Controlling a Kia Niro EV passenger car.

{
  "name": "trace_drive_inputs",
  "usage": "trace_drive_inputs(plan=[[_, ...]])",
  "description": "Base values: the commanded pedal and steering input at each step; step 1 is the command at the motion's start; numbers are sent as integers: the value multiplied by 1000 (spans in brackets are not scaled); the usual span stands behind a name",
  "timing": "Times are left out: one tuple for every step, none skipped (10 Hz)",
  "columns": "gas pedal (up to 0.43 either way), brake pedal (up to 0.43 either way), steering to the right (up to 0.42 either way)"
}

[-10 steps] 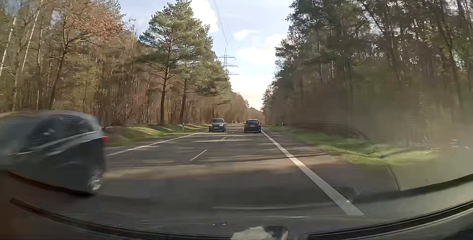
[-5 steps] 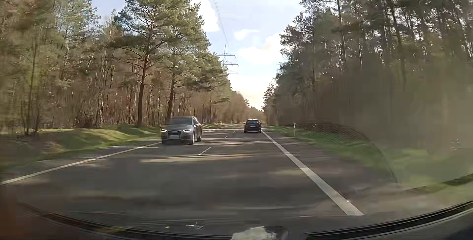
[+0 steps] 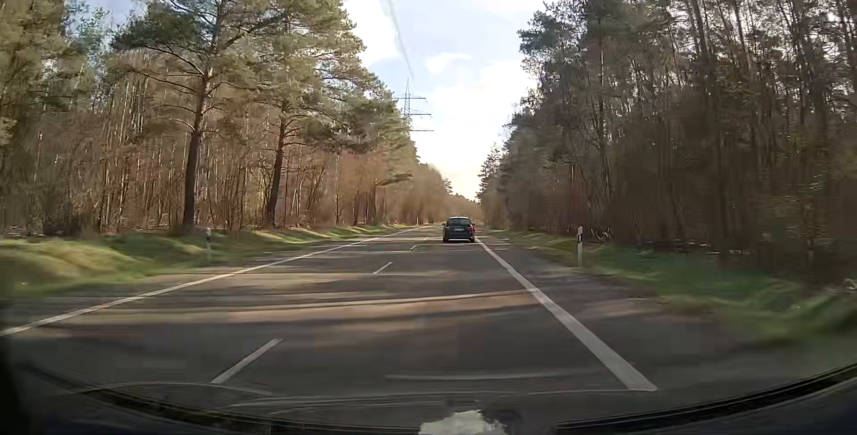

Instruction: Follow the waypoints while adhering to traffic rules and regulations

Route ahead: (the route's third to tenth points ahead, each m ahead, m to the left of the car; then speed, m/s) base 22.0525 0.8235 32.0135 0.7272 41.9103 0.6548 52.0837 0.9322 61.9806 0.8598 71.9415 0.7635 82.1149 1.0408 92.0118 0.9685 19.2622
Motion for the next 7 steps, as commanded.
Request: trace_drive_inputs(plan=[[177, 0, -1], [177, 0, 0], [177, 0, 0], [177, 0, 0], [177, 0, 0], [177, 0, 0], [177, 0, 0]])
